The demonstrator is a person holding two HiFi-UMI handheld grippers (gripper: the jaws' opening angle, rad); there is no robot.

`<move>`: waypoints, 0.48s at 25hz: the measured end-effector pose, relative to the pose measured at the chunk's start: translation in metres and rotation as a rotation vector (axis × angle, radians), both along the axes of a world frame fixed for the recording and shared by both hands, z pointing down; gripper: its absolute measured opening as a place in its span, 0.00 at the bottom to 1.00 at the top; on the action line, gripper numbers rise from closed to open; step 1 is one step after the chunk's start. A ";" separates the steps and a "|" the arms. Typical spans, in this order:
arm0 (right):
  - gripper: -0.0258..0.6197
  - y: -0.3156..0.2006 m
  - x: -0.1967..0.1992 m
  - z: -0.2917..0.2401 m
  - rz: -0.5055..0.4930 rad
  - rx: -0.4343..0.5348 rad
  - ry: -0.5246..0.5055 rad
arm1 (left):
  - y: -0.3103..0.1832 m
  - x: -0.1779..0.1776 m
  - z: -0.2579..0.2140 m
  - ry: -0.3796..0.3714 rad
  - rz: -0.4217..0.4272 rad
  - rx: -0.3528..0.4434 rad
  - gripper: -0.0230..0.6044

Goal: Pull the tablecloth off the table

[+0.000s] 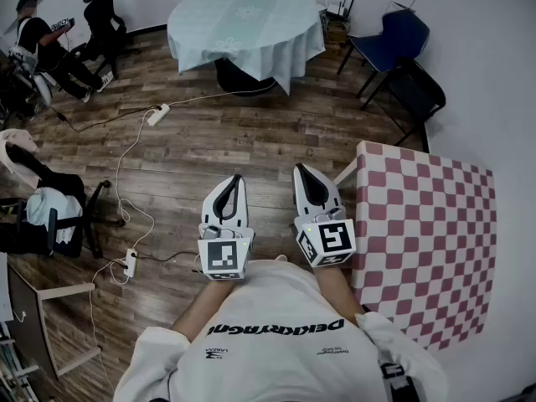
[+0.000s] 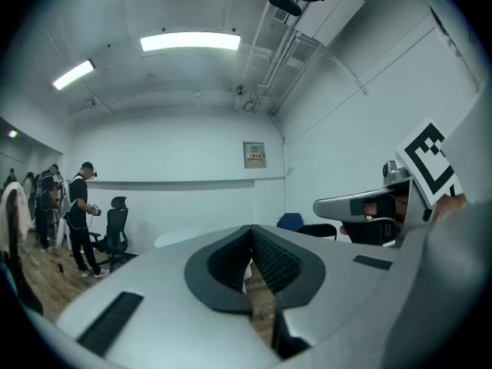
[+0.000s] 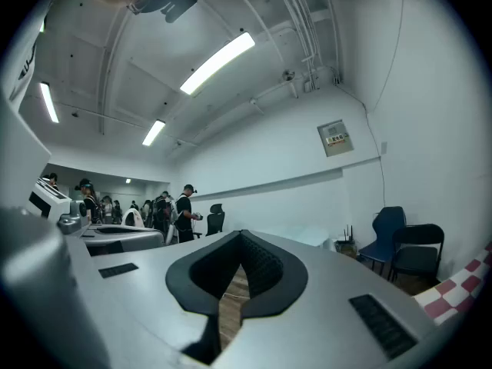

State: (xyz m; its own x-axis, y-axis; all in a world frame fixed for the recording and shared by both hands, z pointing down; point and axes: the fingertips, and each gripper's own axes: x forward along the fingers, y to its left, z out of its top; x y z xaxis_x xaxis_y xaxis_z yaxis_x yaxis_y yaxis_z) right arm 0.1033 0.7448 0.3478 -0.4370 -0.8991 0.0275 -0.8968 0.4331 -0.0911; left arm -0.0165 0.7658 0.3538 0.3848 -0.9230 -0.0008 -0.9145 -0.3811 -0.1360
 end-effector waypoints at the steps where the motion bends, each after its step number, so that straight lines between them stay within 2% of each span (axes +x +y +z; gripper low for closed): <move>1: 0.09 0.000 0.004 0.000 -0.004 0.000 -0.002 | 0.000 0.005 0.001 -0.002 -0.002 -0.001 0.06; 5: 0.09 0.000 0.013 0.001 -0.047 0.006 -0.022 | 0.002 0.018 0.006 0.010 -0.032 -0.028 0.06; 9: 0.09 -0.001 0.021 0.013 -0.057 0.000 0.007 | 0.007 0.029 0.023 -0.025 -0.031 -0.036 0.06; 12: 0.09 -0.008 0.024 0.023 -0.069 -0.032 -0.012 | 0.006 0.032 0.034 -0.032 -0.035 -0.072 0.06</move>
State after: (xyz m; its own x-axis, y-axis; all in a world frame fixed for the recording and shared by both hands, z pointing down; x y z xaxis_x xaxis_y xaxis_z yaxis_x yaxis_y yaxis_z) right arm 0.1277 0.7368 0.3709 -0.4985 -0.8655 0.0503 -0.8635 0.4905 -0.1170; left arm 0.0151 0.7721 0.3877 0.3508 -0.9332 0.0781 -0.9230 -0.3586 -0.1392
